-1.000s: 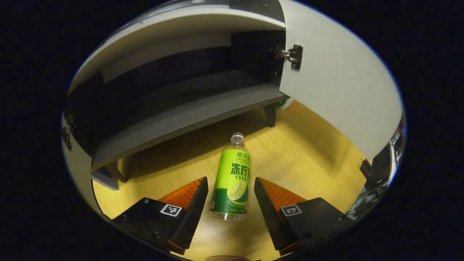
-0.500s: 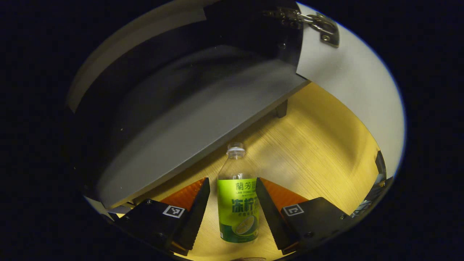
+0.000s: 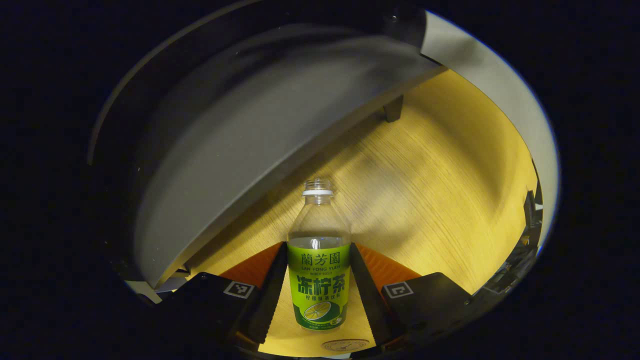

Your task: Grasp the bottle in the cabinet with the left hand and place it on the coaster, then close the right door with the right hand and the left door with the left hand.

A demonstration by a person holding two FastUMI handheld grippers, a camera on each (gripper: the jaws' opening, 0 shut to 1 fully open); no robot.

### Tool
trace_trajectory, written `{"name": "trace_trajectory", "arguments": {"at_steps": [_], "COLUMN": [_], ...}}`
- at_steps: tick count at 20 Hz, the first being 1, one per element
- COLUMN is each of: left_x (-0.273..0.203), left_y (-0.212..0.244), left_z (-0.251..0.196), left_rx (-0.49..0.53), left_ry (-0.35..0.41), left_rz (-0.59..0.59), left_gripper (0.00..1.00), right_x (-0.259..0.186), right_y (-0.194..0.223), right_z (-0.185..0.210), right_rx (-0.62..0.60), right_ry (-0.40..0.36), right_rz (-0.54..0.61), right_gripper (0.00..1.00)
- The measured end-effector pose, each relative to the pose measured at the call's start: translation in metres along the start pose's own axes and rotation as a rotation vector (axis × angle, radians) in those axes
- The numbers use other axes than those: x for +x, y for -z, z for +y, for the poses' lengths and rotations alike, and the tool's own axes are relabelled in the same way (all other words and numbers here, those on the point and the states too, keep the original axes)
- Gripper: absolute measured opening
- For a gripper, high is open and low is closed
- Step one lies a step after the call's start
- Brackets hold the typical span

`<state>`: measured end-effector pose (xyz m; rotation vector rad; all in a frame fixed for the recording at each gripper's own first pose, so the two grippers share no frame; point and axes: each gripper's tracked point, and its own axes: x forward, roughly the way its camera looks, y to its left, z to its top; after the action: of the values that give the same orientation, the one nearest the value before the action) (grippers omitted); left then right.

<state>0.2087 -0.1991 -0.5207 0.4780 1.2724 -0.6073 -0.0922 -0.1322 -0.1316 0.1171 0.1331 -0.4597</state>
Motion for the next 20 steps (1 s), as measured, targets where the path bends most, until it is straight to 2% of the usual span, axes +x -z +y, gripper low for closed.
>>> {"name": "trace_trajectory", "arguments": {"at_steps": [3, 7, 9, 12, 14, 17, 20], "left_x": [-0.002, -0.005, -0.004, 0.001, 0.003, 0.001, -0.004], "left_y": [0.006, 0.001, 0.001, 0.0, -0.003, 0.007, 0.002], "left_z": [0.0, -0.003, -0.004, 0.0, -0.002, -0.005, 0.003], "left_rx": [-0.032, -0.166, -0.184, -0.201, -0.249, -0.3, -0.331], "left_ry": [-0.008, 0.066, 0.11, 0.133, 0.113, 0.116, 0.096], "left_rz": [0.049, 0.069, 0.078, 0.167, 0.14, 0.106, -0.046], "left_gripper": [0.8, 0.74, 0.74, 0.76, 0.78, 0.74, 0.74], "right_x": [-0.01, -0.025, -0.033, -0.041, -0.04, -0.045, -0.05], "right_y": [-0.002, -0.008, -0.008, -0.005, -0.002, -0.008, -0.003], "right_z": [-0.007, -0.009, -0.009, -0.008, -0.008, -0.007, -0.004], "right_rx": [0.025, 0.03, 0.036, 0.029, 0.022, 0.042, 0.048], "right_ry": [-0.012, -0.064, -0.095, -0.138, -0.144, -0.166, -0.198], "right_rz": [0.004, -0.003, 0.0, 0.014, 0.026, 0.017, 0.027], "right_gripper": [1.0, 1.0, 1.0, 1.0, 1.0, 1.0, 1.0]}}
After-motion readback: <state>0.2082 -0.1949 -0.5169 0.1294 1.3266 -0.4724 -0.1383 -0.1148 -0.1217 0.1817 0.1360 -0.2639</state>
